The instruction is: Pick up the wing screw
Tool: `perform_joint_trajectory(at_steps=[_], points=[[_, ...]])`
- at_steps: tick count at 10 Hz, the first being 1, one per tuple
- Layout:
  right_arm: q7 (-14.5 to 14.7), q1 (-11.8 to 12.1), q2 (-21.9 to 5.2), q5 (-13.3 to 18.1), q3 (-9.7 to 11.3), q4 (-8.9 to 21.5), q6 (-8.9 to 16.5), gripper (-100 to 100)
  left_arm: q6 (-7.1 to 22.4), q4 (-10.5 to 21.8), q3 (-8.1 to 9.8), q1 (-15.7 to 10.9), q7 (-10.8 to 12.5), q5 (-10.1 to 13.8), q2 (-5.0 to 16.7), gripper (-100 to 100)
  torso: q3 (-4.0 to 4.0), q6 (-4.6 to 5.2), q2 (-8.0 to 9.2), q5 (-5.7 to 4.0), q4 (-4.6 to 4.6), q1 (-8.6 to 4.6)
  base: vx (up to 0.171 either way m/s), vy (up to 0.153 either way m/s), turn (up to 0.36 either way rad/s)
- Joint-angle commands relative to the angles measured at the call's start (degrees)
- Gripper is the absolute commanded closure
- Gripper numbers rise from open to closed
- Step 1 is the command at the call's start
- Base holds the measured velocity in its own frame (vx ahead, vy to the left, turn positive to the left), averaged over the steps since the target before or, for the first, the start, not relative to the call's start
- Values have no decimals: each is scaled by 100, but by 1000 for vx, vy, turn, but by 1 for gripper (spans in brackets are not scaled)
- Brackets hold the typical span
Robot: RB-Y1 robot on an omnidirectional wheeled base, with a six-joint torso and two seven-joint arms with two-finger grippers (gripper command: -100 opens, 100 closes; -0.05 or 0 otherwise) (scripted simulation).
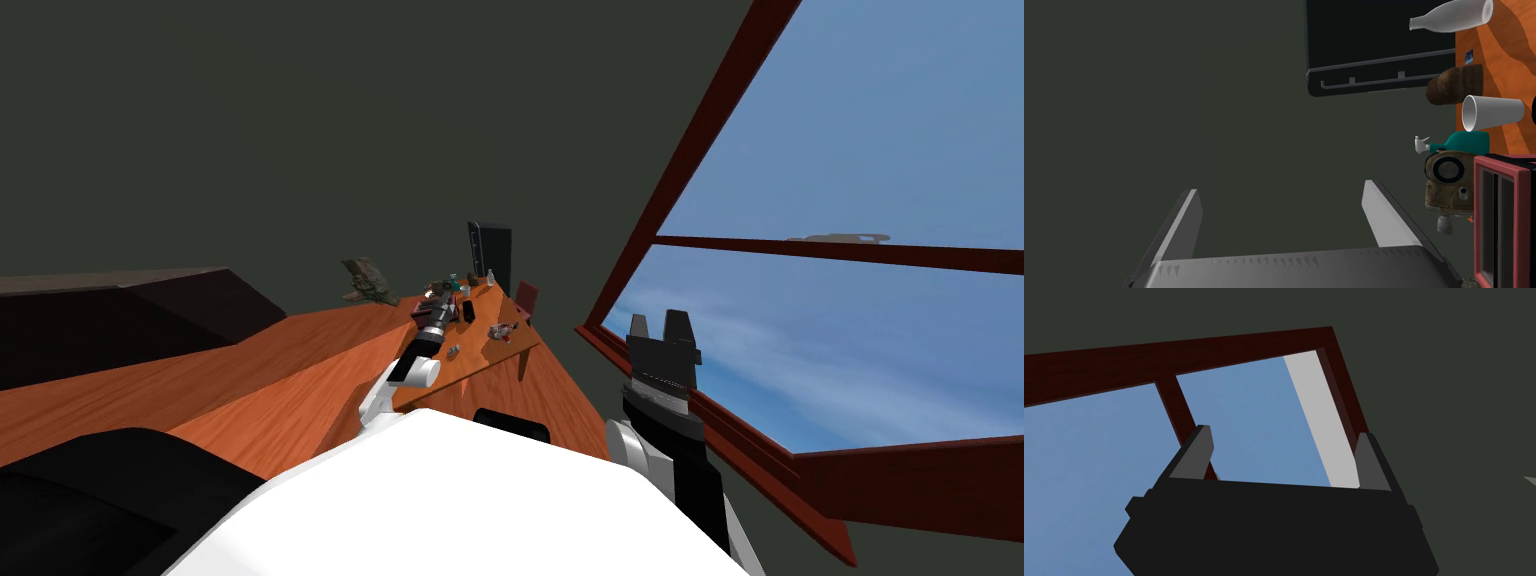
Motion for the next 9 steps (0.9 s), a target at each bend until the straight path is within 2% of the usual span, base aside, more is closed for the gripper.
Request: perform_joint_trajectory(at_steps=[1, 2, 3, 4, 5, 6, 7, 8, 9], points=[[0, 0, 0, 0, 0, 0, 0, 0, 286, 212, 75, -60, 87, 58, 34, -100, 0, 0, 0, 0, 0, 0, -25, 19, -100], [0, 0, 0, 0, 0, 0, 0, 0, 487, 378, 152, -170, 161, 111, 60, -100, 0, 2, 1, 0, 0, 1, -46, 30, -163], [0, -1, 0, 0, 0, 0, 0, 0, 558, 433, 152, -170, 161, 111, 60, -100, 3, 2, 7, 1, 1, 5, -38, 31, -32], [0, 0, 0, 0, 0, 0, 0, 0, 779, 661, 231, -282, 240, 168, 84, -100, 3, -1, 5, 1, 1, 5, -27, 24, -51], [0, 0, 0, 0, 0, 0, 0, 0, 825, 661, 231, -282, 240, 168, 84, -100, 1, 1, 2, 1, 0, 4, -23, 18, -57], [0, 0, 0, 0, 0, 0, 0, 0, 1017, 895, 310, -395, 324, 229, 106, -100, 0, 0, 1, 0, 0, 1, -26, 28, -106], [0, 0, 0, 0, 0, 0, 0, 0, 1092, 895, 310, -395, 324, 229, 106, -100, 0, 1, 0, 1, 0, 4, -20, 23, -56], [0, 0, 0, 0, 0, 0, 0, 0, 1278, 1135, 391, -509, 412, 292, 127, -100, 0, -1, 0, 0, 0, 2, -23, 20, -87], [0, 0, 0, 0, 0, 0, 0, 0, 1360, 1135, 391, -509, 412, 292, 127, -100, -1, 1, -1, 0, 0, 1, -21, 18, -48]])
